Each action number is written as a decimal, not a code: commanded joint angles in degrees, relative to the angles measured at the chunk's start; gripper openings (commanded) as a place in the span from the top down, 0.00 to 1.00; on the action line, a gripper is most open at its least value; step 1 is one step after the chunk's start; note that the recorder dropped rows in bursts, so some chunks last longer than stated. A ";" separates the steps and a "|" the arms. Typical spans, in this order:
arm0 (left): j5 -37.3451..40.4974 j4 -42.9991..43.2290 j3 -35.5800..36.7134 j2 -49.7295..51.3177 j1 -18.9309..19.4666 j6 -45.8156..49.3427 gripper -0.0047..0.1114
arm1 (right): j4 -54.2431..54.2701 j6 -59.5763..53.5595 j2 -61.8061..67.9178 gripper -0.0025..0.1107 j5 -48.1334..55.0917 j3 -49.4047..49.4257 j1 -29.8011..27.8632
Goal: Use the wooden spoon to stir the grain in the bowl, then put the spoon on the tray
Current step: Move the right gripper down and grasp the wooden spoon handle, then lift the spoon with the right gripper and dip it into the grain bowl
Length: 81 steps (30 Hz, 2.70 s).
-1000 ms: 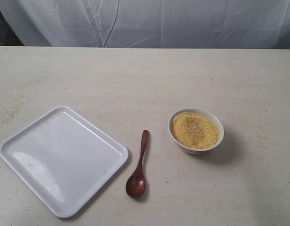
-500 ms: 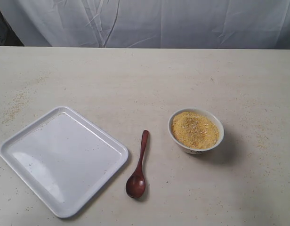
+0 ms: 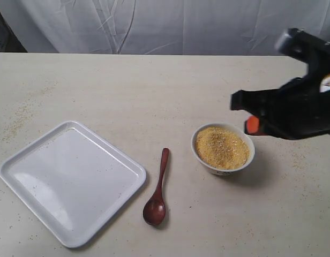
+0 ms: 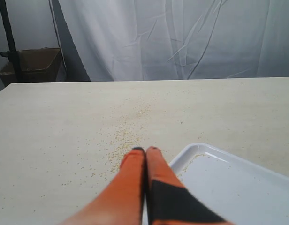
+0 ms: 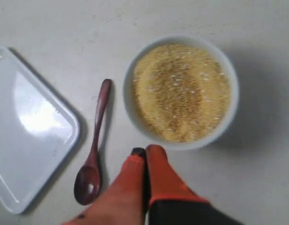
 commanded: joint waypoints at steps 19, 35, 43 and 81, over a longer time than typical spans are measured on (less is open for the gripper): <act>-0.21 0.14 0.21 -0.28 0.04 -0.19 0.96 | -27.38 35.38 47.74 0.61 12.48 -37.12 22.45; -0.21 0.14 0.21 -0.28 0.04 -0.19 0.96 | -27.13 39.94 53.77 0.65 10.98 -37.01 22.45; -0.21 0.14 0.21 -0.28 0.04 -0.19 0.96 | -30.04 47.05 47.99 0.93 11.15 -37.01 22.35; -0.21 0.14 0.21 -0.28 0.04 -0.19 0.96 | -37.52 42.46 33.08 0.61 1.60 -20.47 -1.64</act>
